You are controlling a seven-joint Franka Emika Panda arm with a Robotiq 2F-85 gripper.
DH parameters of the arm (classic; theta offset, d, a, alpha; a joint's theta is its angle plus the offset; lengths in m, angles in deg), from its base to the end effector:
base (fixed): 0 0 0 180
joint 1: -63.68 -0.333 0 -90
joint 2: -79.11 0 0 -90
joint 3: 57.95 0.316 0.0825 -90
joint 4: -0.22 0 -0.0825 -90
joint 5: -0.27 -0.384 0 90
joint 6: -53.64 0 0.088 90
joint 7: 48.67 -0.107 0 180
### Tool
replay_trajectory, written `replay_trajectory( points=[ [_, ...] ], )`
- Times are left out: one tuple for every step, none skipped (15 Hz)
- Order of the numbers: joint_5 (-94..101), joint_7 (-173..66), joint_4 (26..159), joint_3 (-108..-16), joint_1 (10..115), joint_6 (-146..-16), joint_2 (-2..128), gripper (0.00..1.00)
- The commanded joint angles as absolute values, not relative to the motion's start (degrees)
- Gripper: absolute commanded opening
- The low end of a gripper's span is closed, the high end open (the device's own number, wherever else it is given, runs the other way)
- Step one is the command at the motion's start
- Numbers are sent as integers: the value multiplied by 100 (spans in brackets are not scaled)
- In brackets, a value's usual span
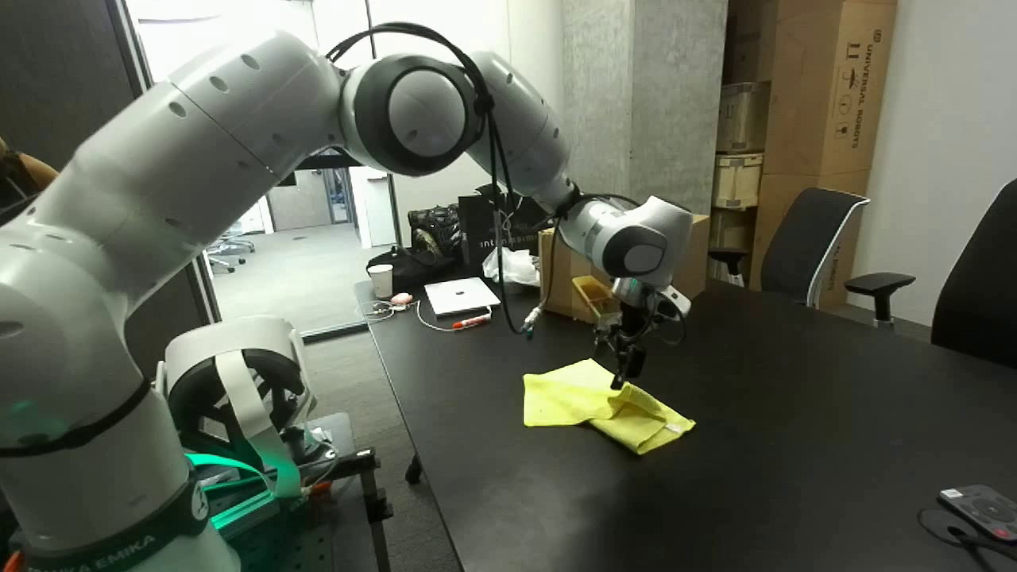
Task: Fold the towel on the table
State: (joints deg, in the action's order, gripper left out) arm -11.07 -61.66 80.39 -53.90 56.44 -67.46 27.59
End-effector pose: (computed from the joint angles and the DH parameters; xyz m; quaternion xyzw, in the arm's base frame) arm 0.6945 0.1389 0.1522 -0.9864 0.0838 0.1121 0.0865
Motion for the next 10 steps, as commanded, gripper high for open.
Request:
replay_trajectory(
  points=[
    [-935,-5378,9423,-5142,5586,-6888,3662,100],
    [-880,-5181,9696,-5075,5566,-6888,3833,100],
    [-806,-4973,9986,-5024,5549,-6939,3989,100],
    [-732,-4774,10199,-4969,5536,-6947,4117,99],
    [-658,-4572,10339,-4914,5524,-6951,4181,100],
    [-554,-4393,10470,-4875,5498,-6966,4253,100],
    [-450,-4220,10559,-4831,5471,-7004,4285,100],
    [-325,-4153,10622,-4825,5413,-7033,4321,100],
    [-177,-4122,10646,-4825,5342,-7094,4312,100],
    [-58,-4050,10696,-4794,5291,-7191,4344,100]
  ],
)
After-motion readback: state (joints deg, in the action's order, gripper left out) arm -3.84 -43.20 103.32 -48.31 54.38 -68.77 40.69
